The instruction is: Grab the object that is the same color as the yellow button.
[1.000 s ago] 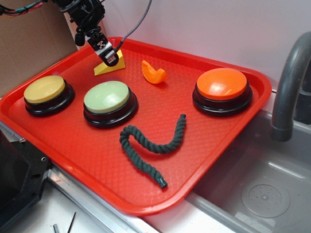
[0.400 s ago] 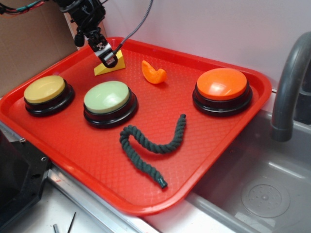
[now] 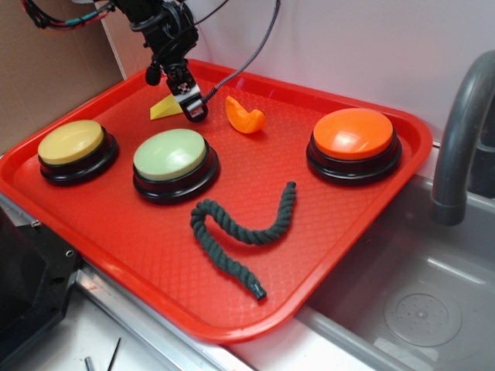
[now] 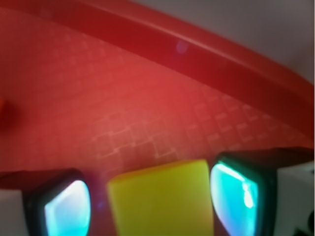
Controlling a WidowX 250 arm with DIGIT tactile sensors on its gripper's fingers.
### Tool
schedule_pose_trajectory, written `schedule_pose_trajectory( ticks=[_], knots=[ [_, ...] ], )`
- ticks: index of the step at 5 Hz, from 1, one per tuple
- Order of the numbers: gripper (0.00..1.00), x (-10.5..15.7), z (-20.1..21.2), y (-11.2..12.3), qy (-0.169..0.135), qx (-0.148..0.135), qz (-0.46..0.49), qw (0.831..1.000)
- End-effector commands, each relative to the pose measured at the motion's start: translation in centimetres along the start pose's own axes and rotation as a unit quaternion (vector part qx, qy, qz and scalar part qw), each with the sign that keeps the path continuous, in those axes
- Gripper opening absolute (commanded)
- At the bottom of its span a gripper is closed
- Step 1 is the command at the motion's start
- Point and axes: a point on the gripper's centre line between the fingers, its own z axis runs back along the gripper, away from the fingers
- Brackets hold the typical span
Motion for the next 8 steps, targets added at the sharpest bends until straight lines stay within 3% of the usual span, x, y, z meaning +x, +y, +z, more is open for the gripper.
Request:
schedule_pose_trajectory(
  ticks=[1,2,3,4,5,6,7,8],
  knots=[
    [0.0,2.4,1.9,-0.1,-0.021,0.034,-0.008,0.999],
    [0.0,1.8,3.4,-1.3,-0.047,0.033,-0.018,0.998],
    [0.0,1.6,5.1,-2.1,-0.052,0.033,-0.006,0.998],
    [0.0,2.9,9.6,-2.5,-0.052,0.014,0.095,0.994],
    [0.0,4.4,12.7,-3.1,-0.033,0.017,0.177,0.984],
    [0.0,4.7,14.4,-2.3,-0.026,0.005,0.222,0.975],
    [0.0,5.8,14.7,-0.5,-0.014,0.026,0.24,0.97],
    [0.0,5.7,15.5,0.3,0.011,0.018,0.265,0.964]
  ],
)
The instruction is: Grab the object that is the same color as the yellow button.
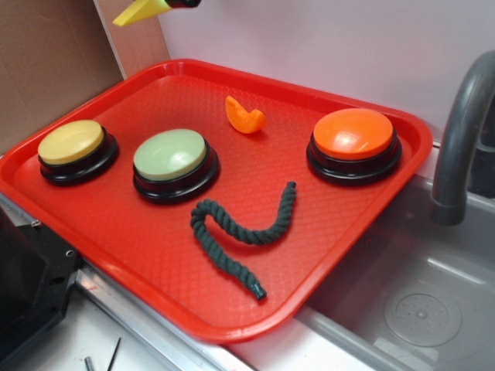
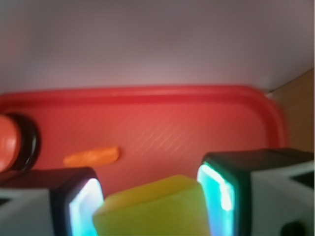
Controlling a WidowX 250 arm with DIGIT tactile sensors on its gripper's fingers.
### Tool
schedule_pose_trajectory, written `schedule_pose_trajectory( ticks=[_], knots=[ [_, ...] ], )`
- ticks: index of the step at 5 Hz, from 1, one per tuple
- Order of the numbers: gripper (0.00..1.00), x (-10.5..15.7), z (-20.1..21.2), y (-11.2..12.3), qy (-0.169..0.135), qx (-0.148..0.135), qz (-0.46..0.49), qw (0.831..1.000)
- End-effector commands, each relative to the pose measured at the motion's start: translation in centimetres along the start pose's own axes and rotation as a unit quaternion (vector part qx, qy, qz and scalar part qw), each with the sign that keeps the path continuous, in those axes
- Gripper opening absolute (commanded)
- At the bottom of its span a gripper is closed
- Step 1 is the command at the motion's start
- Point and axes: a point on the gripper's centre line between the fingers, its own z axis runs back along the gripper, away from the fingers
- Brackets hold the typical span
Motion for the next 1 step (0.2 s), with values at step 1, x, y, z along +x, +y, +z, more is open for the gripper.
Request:
schedule_pose_trajectory(
  ticks=[1],
  knots=[
    [0.0,2.45,3.34,2.16,-0.015,0.004,0.021,1.0]
  ],
)
